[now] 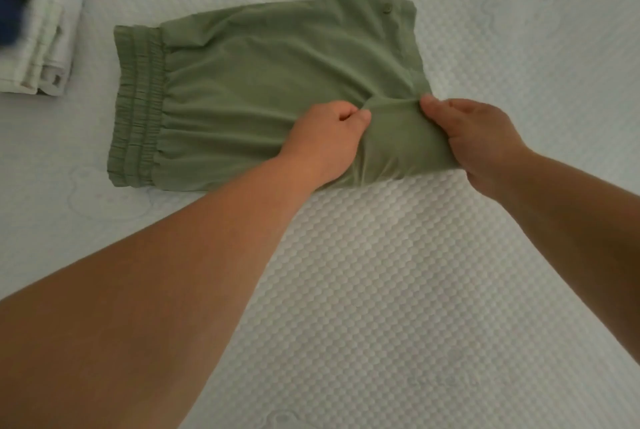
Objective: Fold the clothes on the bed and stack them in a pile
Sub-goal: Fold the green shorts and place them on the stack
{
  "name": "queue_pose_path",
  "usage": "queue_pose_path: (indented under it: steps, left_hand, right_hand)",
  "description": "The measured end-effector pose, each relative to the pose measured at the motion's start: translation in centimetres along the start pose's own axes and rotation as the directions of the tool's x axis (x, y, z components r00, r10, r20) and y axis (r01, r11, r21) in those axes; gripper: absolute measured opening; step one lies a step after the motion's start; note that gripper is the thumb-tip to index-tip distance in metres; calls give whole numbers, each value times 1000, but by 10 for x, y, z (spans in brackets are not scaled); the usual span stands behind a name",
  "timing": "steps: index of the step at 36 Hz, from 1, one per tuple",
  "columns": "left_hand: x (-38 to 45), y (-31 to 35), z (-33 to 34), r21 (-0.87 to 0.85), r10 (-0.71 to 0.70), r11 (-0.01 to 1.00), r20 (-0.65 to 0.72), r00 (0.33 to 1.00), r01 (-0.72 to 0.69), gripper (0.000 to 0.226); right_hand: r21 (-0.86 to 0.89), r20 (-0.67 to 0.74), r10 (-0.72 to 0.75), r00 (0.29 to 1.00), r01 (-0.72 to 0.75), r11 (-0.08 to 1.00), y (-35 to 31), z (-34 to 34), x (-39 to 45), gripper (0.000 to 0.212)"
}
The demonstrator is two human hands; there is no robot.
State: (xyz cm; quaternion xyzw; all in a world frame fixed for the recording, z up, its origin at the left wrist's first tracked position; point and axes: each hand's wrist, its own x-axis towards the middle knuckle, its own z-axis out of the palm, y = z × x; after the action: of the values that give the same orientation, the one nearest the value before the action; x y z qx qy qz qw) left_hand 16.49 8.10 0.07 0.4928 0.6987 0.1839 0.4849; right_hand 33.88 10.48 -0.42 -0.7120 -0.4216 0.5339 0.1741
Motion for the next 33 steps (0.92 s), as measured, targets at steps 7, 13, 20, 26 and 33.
queue_pose_path:
  steps: [7, 13, 20, 26, 33]
  left_hand:
    - [-30, -23, 12, 29, -99, 995, 305, 947, 94, 29]
    - [-61, -33, 29, 163, -40, 987, 302, 953, -11, 36]
    - [-76, -20, 31, 125, 258, 941, 338, 905, -315, 19]
    - [-76, -23, 28, -47, 237, 971, 248, 939, -233, 11]
    - [-56, -31, 41, 285, 126, 952, -26, 992, -114, 16]
  right_hand:
    - [-180, -108, -37, 993, 17, 984, 44, -2, -48, 42]
    - [-160, -178, 104, 979, -133, 978, 87, 13, -102, 27]
    - [-390, -12, -344, 939, 313, 866, 77, 2, -111, 63]
    - [-254, 265, -195, 944, 264, 930, 63, -10, -89, 13]
    - [-198, 97, -18, 995, 37, 979, 68, -16, -71, 23]
